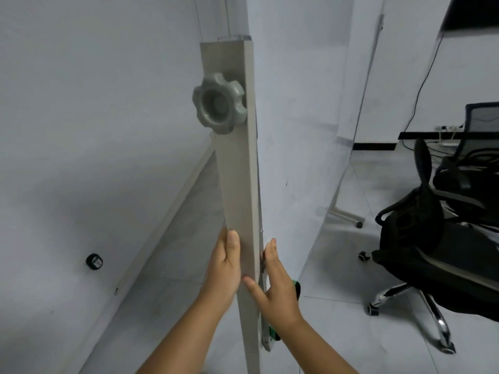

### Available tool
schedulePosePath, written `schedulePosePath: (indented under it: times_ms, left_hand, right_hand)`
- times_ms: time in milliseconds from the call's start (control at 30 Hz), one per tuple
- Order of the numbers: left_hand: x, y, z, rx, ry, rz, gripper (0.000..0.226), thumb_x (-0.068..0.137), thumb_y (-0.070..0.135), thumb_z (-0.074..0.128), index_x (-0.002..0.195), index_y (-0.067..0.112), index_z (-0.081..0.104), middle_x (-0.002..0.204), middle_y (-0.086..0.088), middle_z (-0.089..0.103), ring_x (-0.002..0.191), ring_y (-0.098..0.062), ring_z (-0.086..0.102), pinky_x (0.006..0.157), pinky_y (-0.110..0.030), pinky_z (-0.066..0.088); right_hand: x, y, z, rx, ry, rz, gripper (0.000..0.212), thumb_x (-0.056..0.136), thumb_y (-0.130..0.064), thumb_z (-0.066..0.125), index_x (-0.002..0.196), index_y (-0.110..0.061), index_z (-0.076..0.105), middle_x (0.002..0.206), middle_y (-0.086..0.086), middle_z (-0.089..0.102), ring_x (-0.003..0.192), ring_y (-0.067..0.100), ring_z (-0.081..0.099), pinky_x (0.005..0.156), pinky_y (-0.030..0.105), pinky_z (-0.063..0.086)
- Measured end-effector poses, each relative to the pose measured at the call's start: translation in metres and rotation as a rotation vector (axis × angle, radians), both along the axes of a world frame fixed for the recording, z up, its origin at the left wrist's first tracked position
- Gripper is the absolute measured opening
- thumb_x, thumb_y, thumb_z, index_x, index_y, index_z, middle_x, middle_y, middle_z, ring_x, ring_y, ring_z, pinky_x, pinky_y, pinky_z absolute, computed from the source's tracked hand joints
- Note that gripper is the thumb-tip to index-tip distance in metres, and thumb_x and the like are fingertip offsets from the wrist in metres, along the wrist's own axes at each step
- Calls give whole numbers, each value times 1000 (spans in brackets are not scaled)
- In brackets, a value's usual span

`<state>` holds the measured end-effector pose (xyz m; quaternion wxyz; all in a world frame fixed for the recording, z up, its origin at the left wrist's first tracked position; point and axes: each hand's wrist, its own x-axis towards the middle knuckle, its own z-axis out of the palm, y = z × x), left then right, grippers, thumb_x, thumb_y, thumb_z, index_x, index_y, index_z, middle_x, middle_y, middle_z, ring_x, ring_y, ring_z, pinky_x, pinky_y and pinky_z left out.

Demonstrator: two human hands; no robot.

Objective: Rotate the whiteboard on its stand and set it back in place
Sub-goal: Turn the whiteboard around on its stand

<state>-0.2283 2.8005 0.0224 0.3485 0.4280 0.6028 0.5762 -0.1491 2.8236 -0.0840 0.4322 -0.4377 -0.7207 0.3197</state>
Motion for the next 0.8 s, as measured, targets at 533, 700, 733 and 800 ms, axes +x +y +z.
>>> schedulePosePath:
  times_ms: [533,700,733,800]
  left_hand:
    - [-58,-74,-18,-38,419,-670,26,89,17,42,88,43,45,99,25,52,94,17,51,80,2,38]
    - [-58,-65,-31,-126,553,-639,20,85,11,49,100,23,53,87,19,56,85,-3,57,69,-2,42]
    - [-56,-62,-30,-126,570,-614,18,85,11,51,100,20,55,85,17,56,81,-4,56,69,-4,42]
    - [-55,-54,-28,-145,558,-591,17,84,13,52,100,17,57,84,15,56,77,-4,56,72,-10,43]
  right_hand:
    - [-8,-115,-31,-97,-17,-122,93,63,-84,32,135,-34,0,147,-2,2,126,-14,-11,106,5,0]
    - [-29,-97,-33,-172,-44,-363,99,62,-44,77,135,-8,21,142,12,30,129,12,21,111,32,30]
    - [-29,-89,-33,-175,-57,-398,90,60,-36,81,129,-5,31,132,15,41,122,21,34,102,41,41]
    - [-26,-80,-32,-200,-93,-410,80,58,-33,81,119,-5,40,117,13,51,107,23,46,87,41,51]
